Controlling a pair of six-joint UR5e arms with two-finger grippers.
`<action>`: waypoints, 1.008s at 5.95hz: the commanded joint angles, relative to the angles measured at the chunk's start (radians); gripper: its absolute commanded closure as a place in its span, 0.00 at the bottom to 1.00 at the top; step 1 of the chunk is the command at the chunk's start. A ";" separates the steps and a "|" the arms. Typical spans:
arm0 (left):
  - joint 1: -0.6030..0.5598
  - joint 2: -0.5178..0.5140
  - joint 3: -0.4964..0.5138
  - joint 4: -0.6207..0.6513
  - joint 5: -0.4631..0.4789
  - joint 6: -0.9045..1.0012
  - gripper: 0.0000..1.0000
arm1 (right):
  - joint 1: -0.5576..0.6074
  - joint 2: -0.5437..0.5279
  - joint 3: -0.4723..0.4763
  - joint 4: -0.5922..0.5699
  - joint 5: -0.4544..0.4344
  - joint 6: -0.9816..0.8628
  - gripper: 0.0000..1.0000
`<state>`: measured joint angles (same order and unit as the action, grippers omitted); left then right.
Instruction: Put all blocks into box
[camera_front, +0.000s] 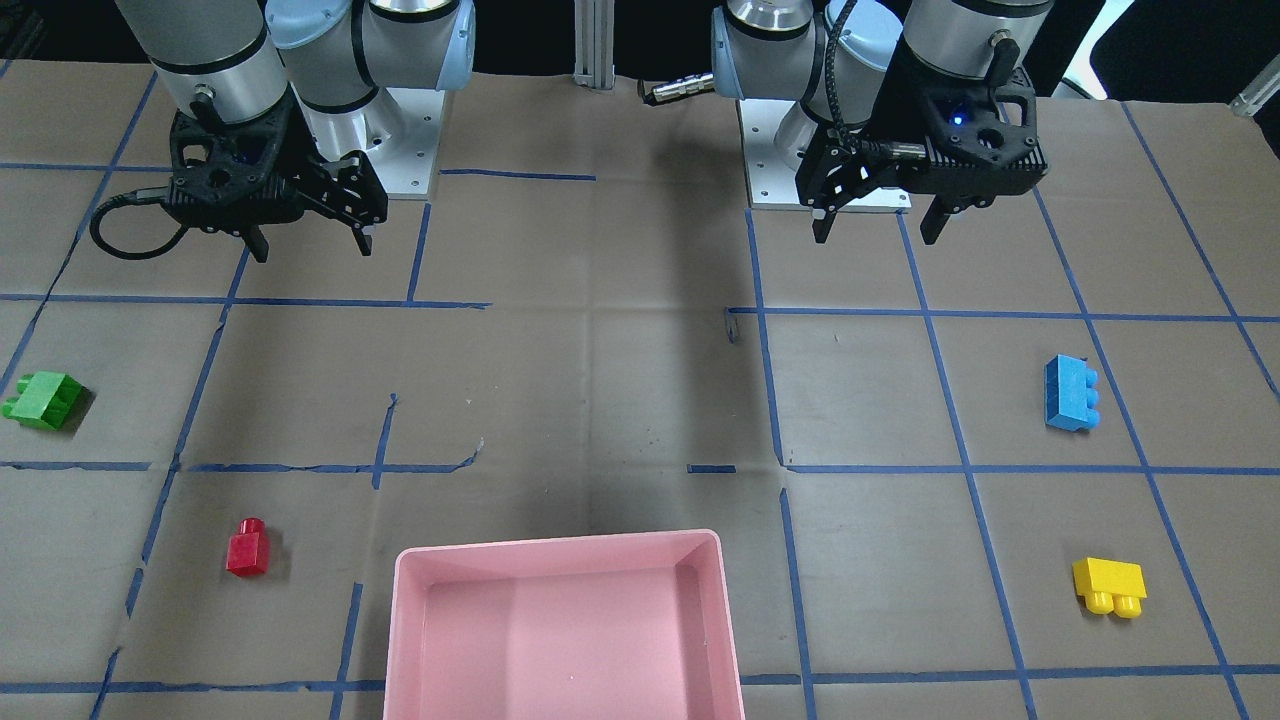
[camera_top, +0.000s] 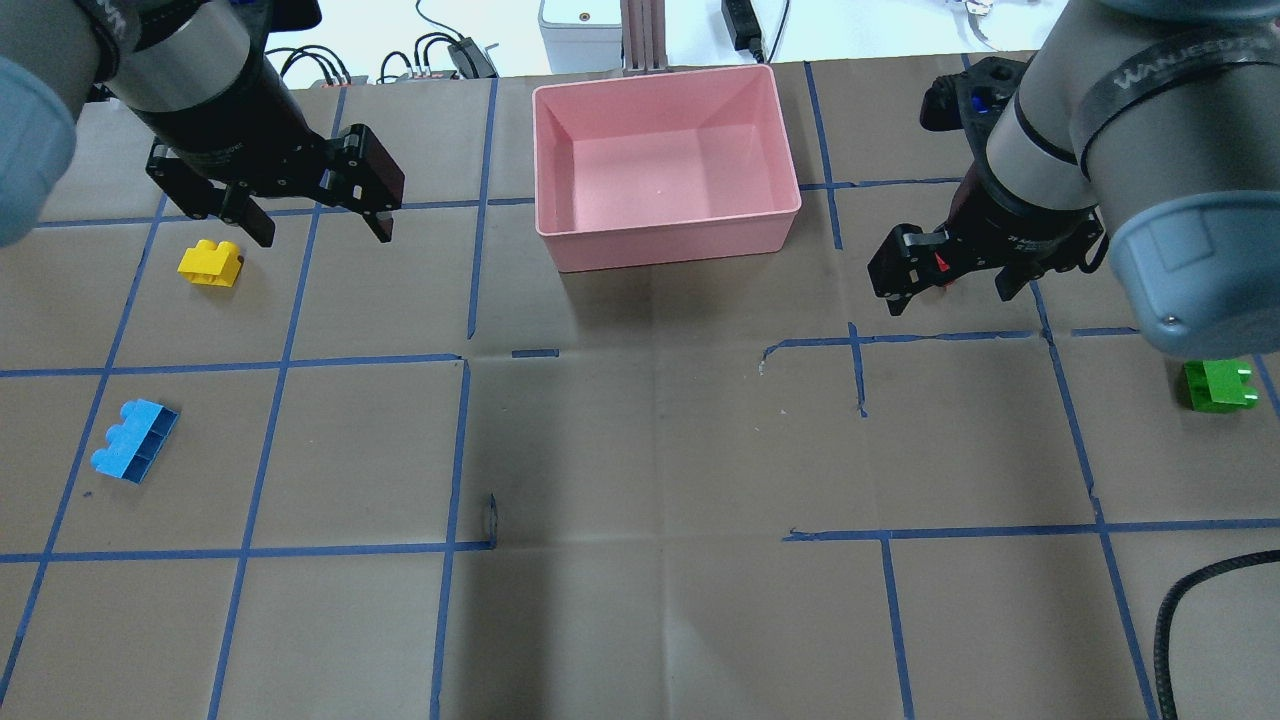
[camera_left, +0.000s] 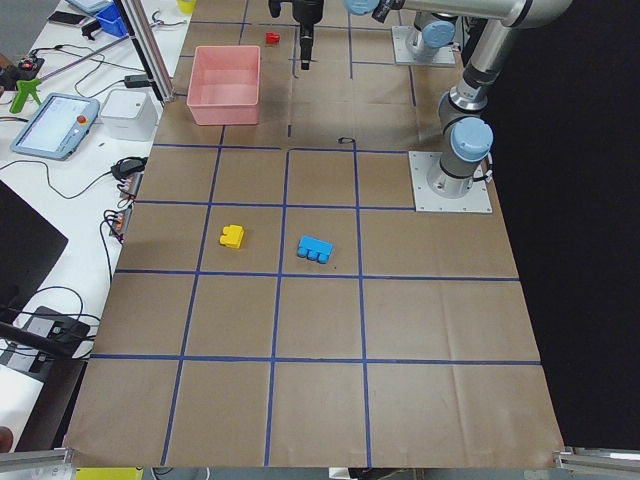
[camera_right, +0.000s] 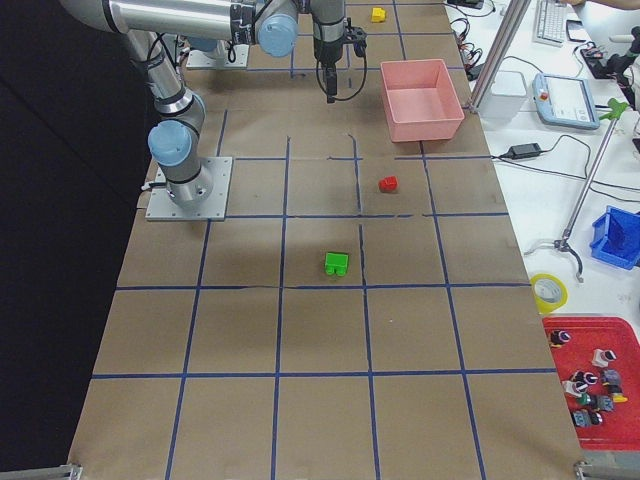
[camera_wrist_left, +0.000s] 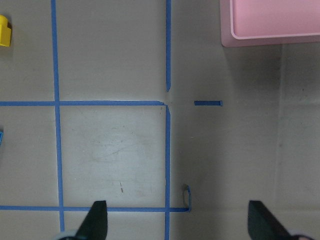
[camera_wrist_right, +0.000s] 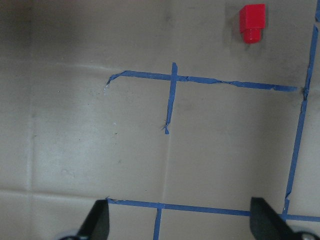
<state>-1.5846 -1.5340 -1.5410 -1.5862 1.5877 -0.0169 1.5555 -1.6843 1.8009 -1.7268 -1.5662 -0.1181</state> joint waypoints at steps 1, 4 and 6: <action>0.000 0.002 -0.001 -0.001 0.002 0.000 0.01 | 0.000 0.000 0.000 -0.001 -0.002 0.000 0.00; 0.000 0.003 -0.004 -0.002 0.002 0.000 0.01 | 0.000 0.000 0.011 -0.014 -0.002 0.000 0.00; 0.000 0.005 -0.005 -0.005 0.002 0.000 0.01 | 0.000 0.002 0.011 -0.017 -0.003 0.000 0.00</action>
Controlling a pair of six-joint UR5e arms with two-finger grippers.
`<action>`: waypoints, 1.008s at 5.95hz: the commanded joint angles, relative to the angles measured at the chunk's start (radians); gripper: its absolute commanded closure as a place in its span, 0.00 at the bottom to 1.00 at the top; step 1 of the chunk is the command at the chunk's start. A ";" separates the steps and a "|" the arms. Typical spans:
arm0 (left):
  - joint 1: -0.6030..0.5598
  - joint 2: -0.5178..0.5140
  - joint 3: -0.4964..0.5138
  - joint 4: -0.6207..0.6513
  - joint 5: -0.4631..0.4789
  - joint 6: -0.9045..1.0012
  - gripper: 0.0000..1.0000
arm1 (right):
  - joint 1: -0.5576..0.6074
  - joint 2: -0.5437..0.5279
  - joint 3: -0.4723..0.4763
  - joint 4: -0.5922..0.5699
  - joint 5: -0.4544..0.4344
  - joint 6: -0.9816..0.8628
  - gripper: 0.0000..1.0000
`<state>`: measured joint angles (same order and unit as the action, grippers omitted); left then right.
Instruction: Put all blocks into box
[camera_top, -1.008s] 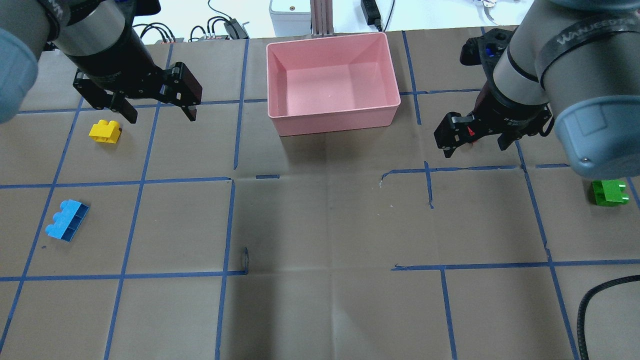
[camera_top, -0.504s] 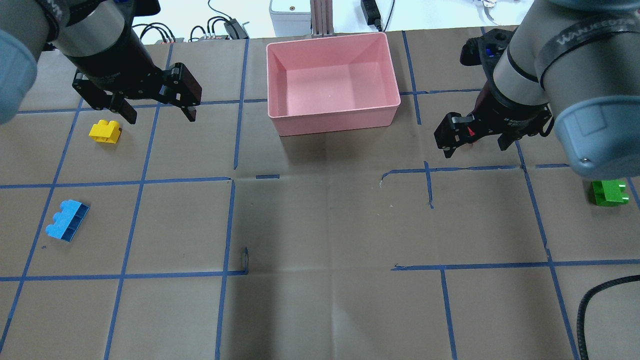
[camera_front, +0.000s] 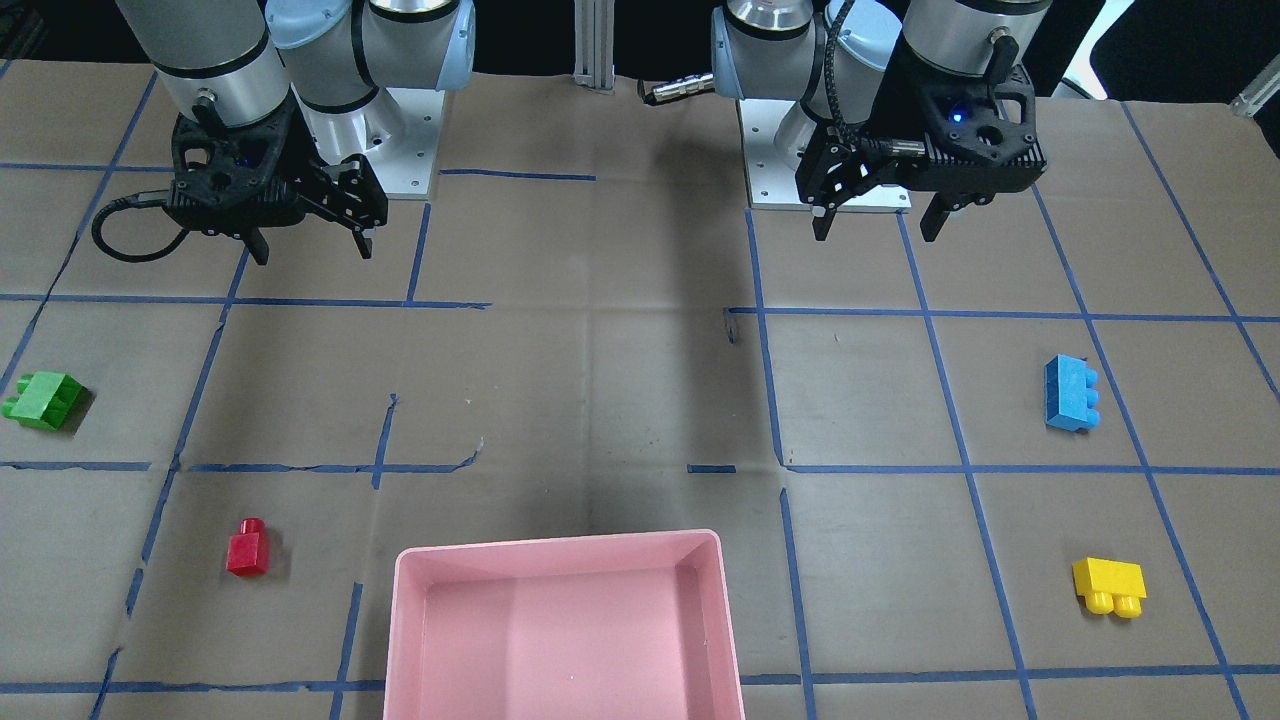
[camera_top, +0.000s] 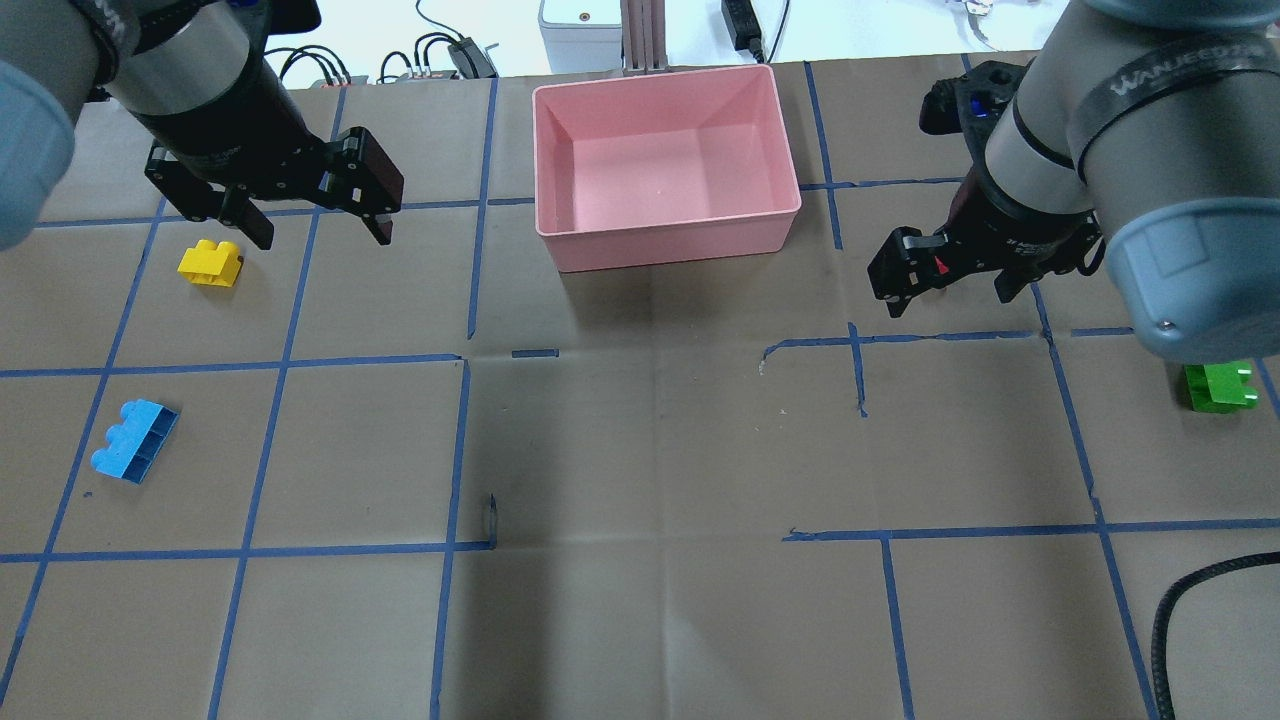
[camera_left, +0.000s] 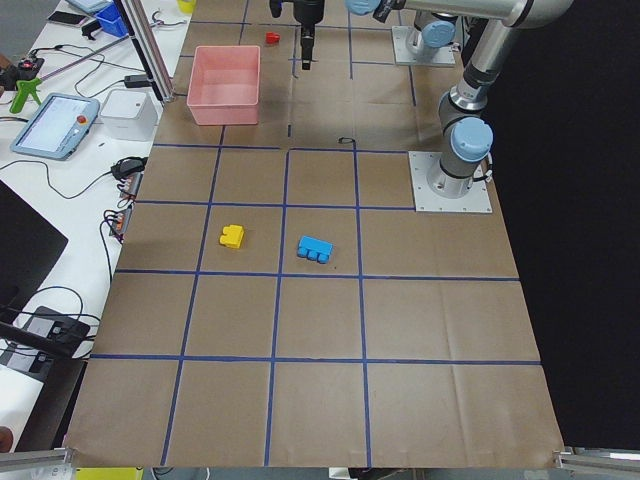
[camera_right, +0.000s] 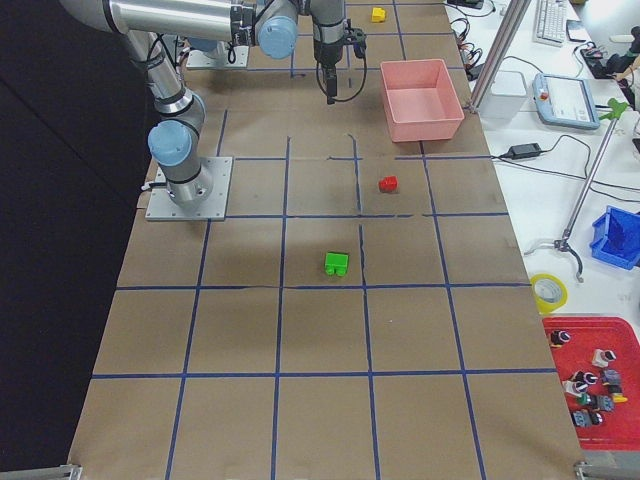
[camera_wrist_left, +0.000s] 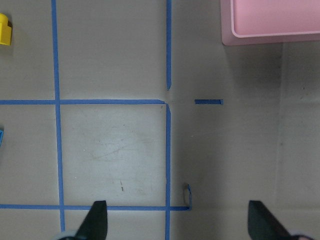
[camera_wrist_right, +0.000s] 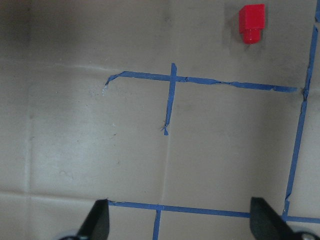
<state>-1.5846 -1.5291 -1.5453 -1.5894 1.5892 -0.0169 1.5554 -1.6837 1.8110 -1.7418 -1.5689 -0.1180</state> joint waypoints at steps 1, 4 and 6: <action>0.002 0.000 -0.001 -0.001 0.000 0.000 0.01 | -0.001 -0.001 0.001 -0.002 0.000 -0.003 0.00; 0.183 0.003 -0.022 -0.009 0.000 0.247 0.01 | -0.103 -0.001 0.007 -0.022 -0.005 -0.212 0.00; 0.431 0.014 -0.074 -0.006 0.000 0.584 0.01 | -0.399 -0.002 0.046 -0.042 0.010 -0.473 0.00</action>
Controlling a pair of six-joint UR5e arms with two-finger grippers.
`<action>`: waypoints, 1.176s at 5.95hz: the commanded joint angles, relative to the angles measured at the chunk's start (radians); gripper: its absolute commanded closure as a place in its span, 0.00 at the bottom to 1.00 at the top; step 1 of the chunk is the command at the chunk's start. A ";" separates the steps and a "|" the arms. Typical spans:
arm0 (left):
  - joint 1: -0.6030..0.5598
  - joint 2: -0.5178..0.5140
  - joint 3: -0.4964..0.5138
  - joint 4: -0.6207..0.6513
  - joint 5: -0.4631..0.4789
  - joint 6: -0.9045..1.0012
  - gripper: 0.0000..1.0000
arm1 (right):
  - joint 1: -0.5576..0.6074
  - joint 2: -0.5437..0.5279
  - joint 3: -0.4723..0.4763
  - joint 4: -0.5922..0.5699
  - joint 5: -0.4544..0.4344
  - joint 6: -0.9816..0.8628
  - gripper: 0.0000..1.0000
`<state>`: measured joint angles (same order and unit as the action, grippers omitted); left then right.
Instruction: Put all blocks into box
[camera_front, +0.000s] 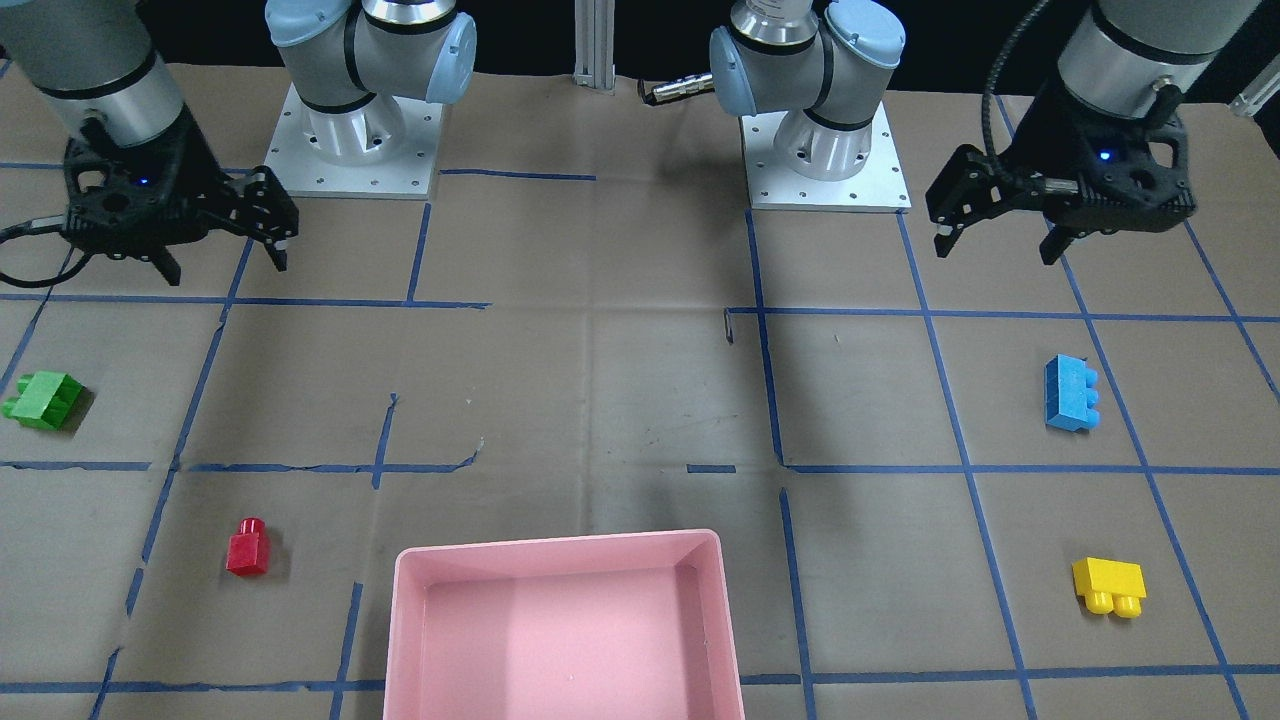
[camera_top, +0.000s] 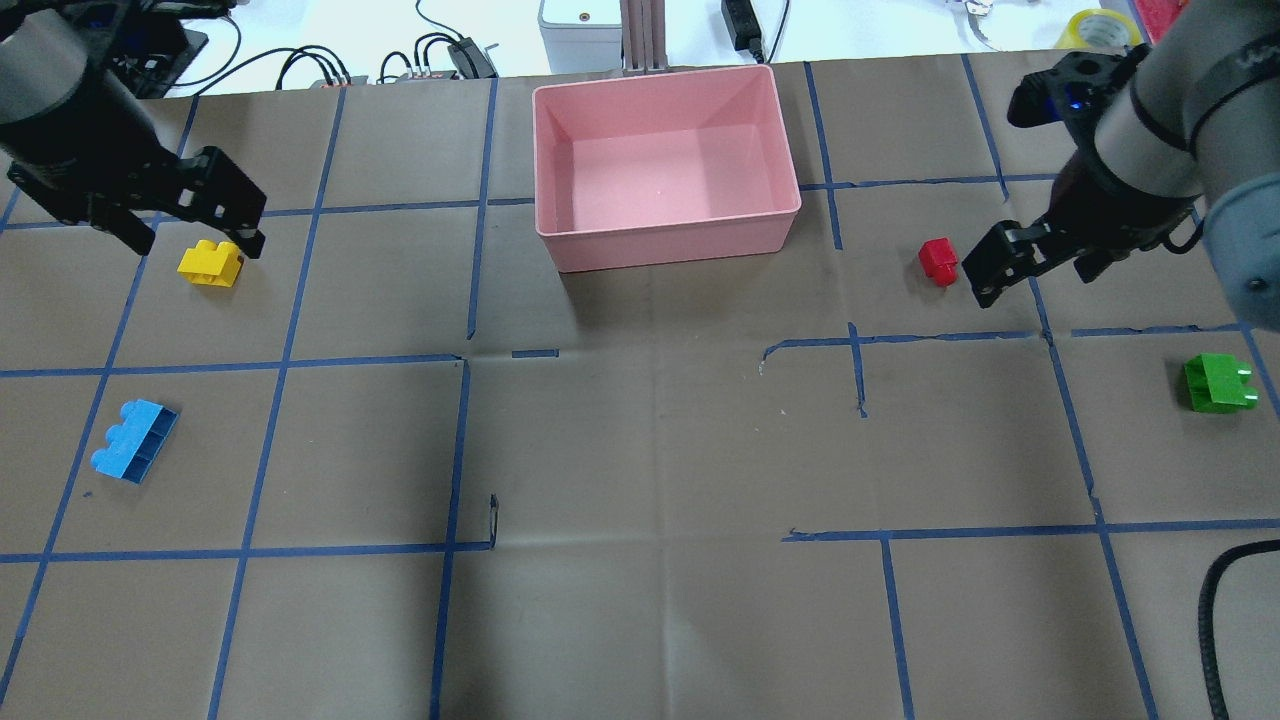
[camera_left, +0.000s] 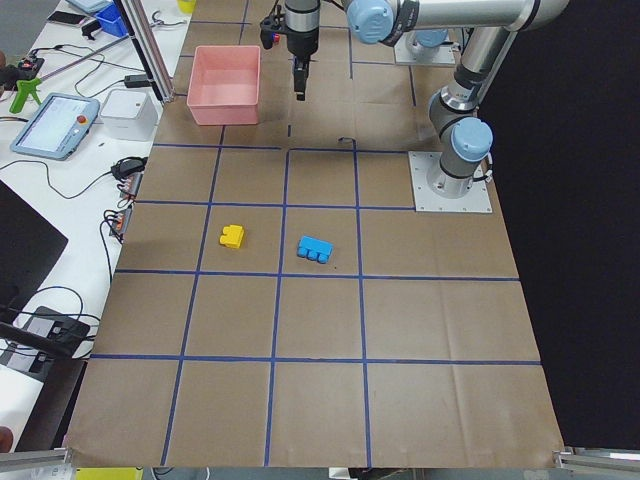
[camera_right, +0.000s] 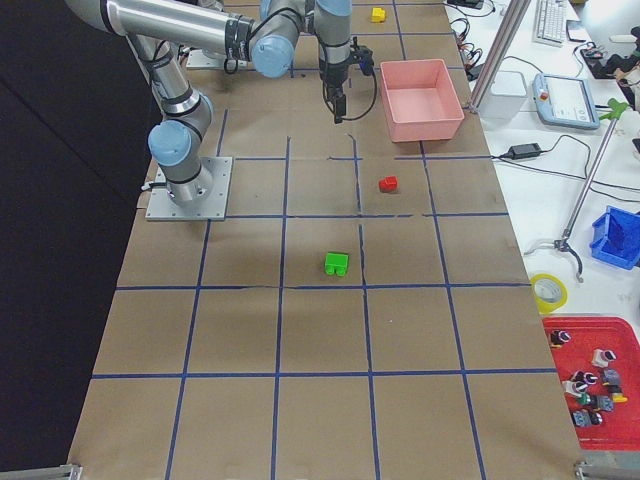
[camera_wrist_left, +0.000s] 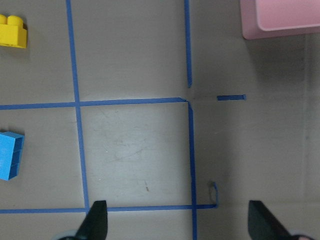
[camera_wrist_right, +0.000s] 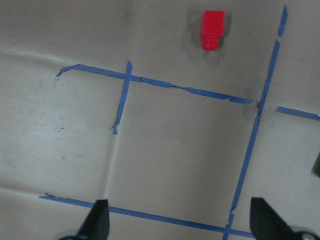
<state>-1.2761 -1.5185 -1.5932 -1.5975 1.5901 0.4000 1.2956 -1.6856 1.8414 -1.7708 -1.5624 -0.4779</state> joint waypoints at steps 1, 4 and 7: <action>0.285 0.001 -0.052 0.014 -0.004 0.367 0.01 | -0.239 0.007 0.021 -0.100 0.028 -0.143 0.01; 0.460 -0.057 -0.100 0.137 -0.012 0.667 0.01 | -0.404 0.188 0.024 -0.159 0.045 -0.163 0.00; 0.460 -0.233 -0.172 0.394 -0.015 0.728 0.01 | -0.483 0.349 0.029 -0.437 0.051 -0.166 0.01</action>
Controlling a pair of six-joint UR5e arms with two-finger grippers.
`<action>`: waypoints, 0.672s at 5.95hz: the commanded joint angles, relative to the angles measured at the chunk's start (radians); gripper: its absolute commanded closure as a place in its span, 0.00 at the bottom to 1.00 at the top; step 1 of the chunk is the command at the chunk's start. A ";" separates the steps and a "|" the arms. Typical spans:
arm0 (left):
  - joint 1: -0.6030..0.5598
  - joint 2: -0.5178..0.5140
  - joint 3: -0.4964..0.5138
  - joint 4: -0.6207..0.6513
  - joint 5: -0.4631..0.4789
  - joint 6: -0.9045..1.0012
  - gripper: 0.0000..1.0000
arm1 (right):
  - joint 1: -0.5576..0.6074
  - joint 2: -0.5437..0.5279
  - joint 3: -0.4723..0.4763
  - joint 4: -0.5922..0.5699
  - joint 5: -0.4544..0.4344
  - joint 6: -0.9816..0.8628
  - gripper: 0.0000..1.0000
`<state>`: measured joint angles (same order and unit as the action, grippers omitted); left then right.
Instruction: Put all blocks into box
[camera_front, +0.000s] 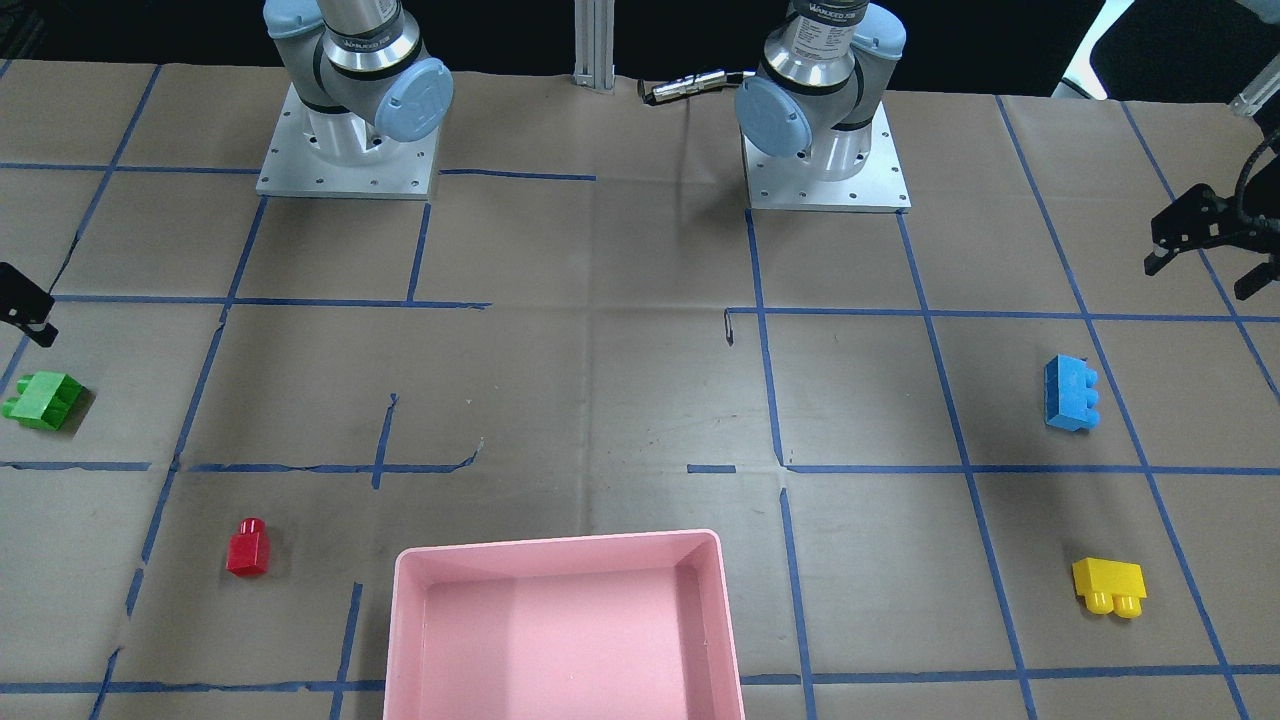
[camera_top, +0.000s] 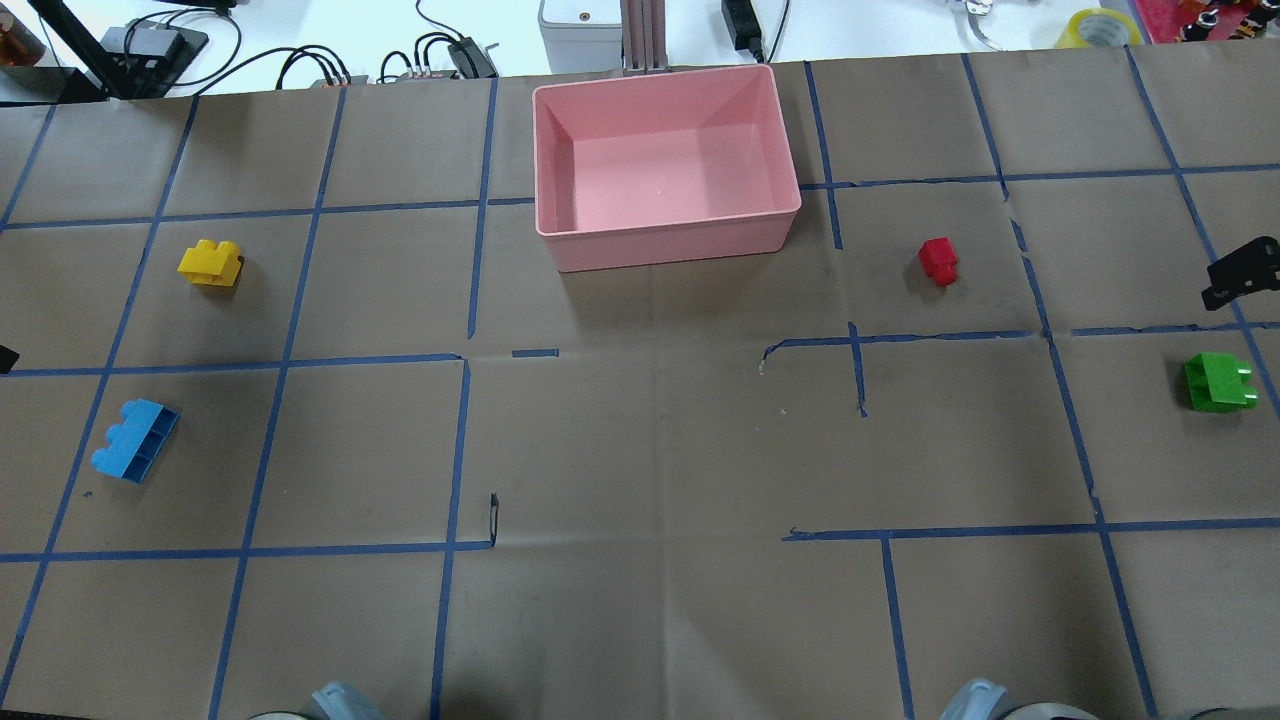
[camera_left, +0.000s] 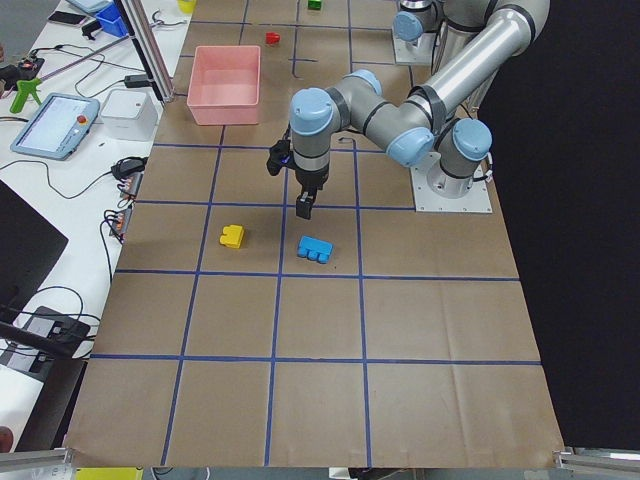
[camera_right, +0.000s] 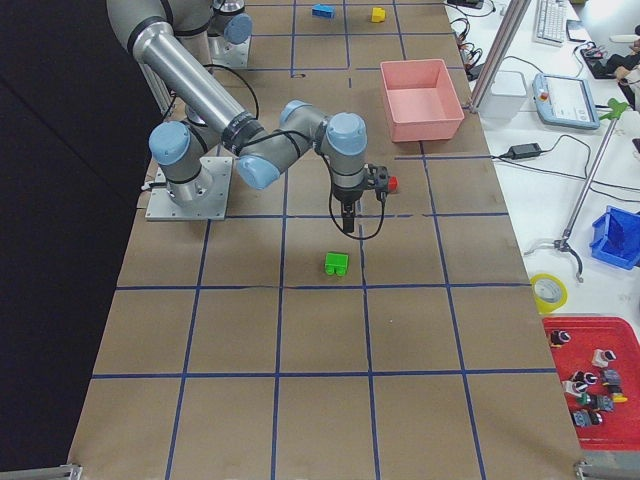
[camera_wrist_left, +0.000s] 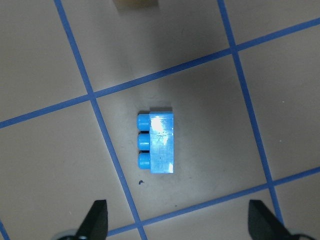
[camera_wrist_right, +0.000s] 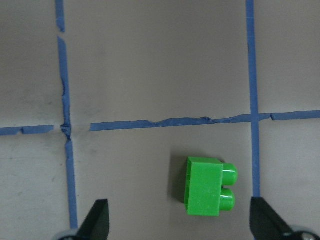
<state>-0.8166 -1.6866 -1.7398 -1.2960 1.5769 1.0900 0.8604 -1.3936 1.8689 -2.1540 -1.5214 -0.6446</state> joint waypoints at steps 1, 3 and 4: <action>0.001 -0.118 -0.053 0.163 -0.006 0.063 0.01 | -0.104 0.103 0.001 -0.093 0.021 -0.063 0.03; 0.020 -0.180 -0.140 0.284 -0.043 0.100 0.01 | -0.110 0.198 0.027 -0.202 0.018 -0.110 0.03; 0.048 -0.232 -0.192 0.390 -0.049 0.102 0.01 | -0.109 0.193 0.060 -0.198 0.018 -0.107 0.03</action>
<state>-0.7914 -1.8733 -1.8829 -1.0017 1.5348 1.1839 0.7521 -1.2079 1.9016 -2.3461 -1.5027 -0.7502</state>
